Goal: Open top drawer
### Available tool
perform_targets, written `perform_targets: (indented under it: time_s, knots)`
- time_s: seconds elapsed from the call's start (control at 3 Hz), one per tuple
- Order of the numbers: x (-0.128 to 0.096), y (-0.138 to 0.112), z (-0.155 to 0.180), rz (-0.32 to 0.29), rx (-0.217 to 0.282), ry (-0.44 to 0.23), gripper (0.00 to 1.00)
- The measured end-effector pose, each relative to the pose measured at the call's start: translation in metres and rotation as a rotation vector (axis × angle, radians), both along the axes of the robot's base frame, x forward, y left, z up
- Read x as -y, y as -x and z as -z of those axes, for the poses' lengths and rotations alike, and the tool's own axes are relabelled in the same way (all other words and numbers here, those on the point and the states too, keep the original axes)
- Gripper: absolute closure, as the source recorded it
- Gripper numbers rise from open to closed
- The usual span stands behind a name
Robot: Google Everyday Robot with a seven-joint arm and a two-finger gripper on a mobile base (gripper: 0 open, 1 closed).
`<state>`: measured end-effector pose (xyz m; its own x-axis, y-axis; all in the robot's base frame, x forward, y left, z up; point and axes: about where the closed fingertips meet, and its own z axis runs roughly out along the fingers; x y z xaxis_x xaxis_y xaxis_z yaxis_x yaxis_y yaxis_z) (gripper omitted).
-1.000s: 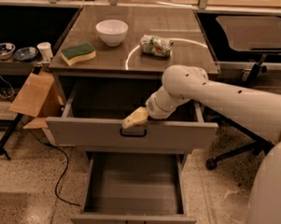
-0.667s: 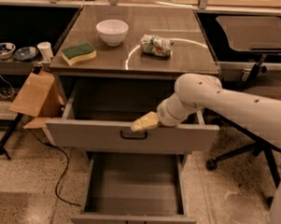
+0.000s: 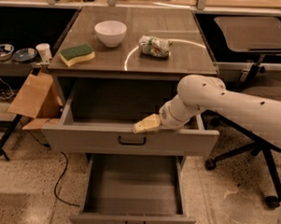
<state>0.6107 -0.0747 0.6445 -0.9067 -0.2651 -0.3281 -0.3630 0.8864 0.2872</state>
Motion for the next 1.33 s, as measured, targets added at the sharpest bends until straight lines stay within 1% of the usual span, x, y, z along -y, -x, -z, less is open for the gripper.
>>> perform_targets:
  time_s: [0.33,0.67,1.0,1.33]
  knots:
    - [0.025,0.023,-0.001,0.017,-0.013,-0.003,0.00]
    - [0.045,0.060,-0.007,-0.018,-0.063,-0.004,0.00]
    - [0.045,0.059,-0.007,-0.018,-0.063,-0.004,0.00]
    - [0.065,0.094,-0.017,-0.082,-0.088,0.008,0.00]
